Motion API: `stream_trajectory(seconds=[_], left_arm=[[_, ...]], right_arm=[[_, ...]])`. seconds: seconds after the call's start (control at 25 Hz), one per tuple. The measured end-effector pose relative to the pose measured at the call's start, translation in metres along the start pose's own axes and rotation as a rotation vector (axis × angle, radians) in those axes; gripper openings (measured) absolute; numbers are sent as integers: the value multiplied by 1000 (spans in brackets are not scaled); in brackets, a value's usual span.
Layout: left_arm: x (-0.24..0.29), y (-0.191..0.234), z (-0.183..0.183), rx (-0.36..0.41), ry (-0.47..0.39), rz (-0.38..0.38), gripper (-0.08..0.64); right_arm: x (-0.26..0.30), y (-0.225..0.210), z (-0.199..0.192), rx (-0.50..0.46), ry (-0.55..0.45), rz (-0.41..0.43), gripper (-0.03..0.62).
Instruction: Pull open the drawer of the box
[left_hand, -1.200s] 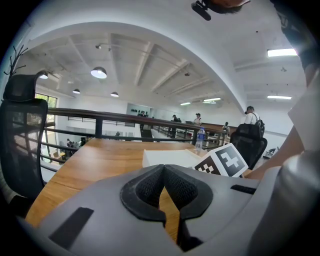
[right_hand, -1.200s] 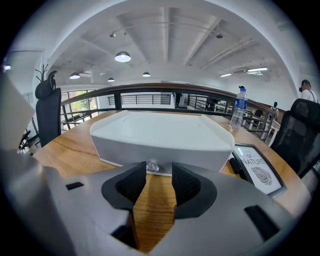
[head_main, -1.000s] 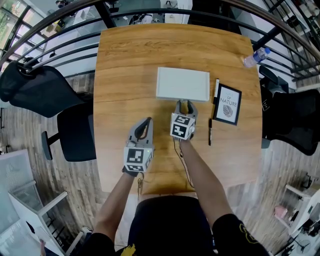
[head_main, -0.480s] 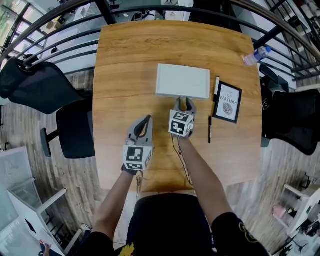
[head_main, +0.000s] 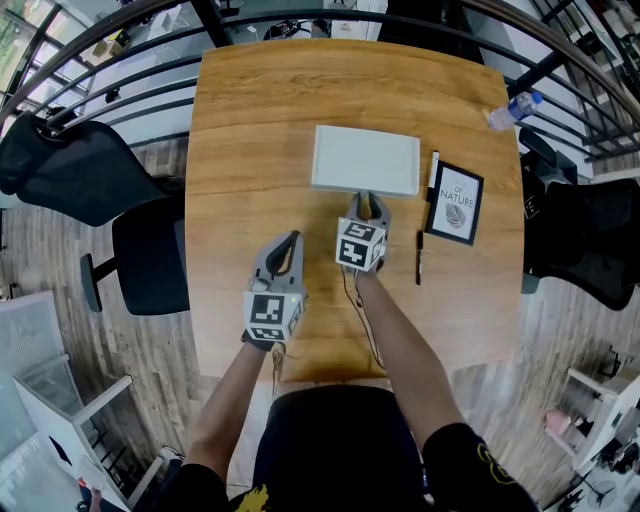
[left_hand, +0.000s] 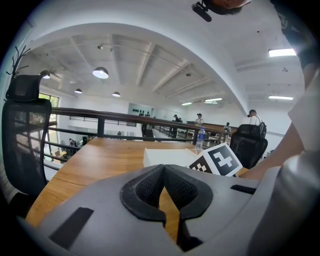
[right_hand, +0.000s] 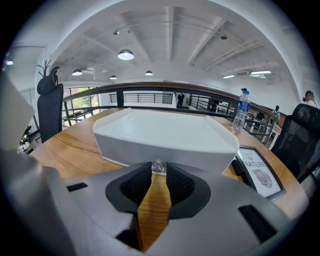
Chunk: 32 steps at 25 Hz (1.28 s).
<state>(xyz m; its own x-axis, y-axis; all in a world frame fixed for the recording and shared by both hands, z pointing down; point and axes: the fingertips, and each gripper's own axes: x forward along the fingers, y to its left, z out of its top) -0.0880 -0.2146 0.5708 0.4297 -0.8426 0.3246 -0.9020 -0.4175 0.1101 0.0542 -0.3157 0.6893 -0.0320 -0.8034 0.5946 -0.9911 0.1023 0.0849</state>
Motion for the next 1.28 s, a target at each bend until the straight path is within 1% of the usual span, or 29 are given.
stream_trajectory(seconds=[0.56,0.76,0.92,1.28], left_arm=[[-3,0,0,-4,-8,1,17],[-4,0,2,-4,-9,3,17],[-4,-3,2,-4,-9,0,17],[-6,-8,2,-3,-10,-4,17]], right_arm=[[1,4,-2,-12,-6,13,71],[0,4,0,13,-8,50,66],[-2,3,0,26,-11,50,65],[-5,1,-3,23,-4,56,66]])
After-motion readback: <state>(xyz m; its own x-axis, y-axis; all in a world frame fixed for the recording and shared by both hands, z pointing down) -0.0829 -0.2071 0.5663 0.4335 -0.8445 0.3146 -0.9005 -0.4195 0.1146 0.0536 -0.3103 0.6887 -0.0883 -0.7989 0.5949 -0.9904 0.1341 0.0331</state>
